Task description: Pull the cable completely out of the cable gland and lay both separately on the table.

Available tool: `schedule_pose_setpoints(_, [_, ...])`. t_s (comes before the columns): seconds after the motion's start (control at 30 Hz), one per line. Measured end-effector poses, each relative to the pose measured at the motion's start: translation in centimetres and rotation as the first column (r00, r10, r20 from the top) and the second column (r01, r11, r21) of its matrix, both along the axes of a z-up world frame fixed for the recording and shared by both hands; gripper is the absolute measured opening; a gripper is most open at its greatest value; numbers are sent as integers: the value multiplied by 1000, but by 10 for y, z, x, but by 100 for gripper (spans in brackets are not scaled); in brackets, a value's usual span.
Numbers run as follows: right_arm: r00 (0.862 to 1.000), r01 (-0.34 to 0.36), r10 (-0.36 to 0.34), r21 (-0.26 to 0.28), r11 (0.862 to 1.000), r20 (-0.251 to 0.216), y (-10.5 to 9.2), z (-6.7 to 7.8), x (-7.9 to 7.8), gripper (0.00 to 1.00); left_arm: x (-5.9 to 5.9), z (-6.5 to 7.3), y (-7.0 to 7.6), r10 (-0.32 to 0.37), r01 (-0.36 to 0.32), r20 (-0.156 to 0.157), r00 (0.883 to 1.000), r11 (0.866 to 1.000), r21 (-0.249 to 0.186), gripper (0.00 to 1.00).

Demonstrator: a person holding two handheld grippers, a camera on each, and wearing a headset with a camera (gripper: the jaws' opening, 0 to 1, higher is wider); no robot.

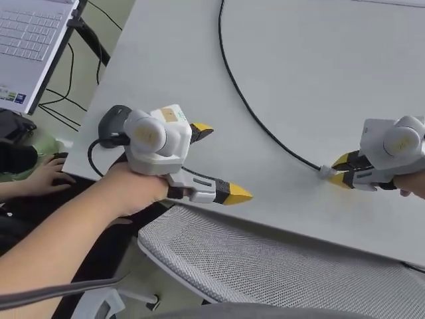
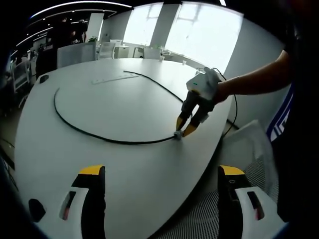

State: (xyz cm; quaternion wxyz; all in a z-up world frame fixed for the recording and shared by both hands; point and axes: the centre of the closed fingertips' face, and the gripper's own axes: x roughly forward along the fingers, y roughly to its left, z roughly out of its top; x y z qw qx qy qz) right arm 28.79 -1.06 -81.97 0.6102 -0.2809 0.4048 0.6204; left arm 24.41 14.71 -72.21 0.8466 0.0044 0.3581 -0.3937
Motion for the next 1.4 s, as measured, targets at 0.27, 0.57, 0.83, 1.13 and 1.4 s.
schedule_pose_setpoints(0.27, [999,38,-37,5,999,-1,1,1,0,7,-2,1,-6,-8,8,-3,1000,1000,-6,93])
schedule_pose_setpoints(0.57, [999,39,-39,16,999,-32,7,18,-2,6,5,14,-13,5,-4,9,1000,998,-57,92])
schedule_pose_setpoints(0.83, [998,19,-17,43,999,-53,18,49,-4,6,16,26,-24,-7,10,37,999,997,-80,92])
schedule_pose_setpoints(1.13, [998,-28,33,81,996,-62,31,89,-8,6,22,35,-41,-49,55,62,997,994,-93,92])
schedule_pose_setpoints(1.4, [996,-53,61,110,993,-71,38,114,-10,6,24,46,-60,-87,96,86,992,990,-106,91])
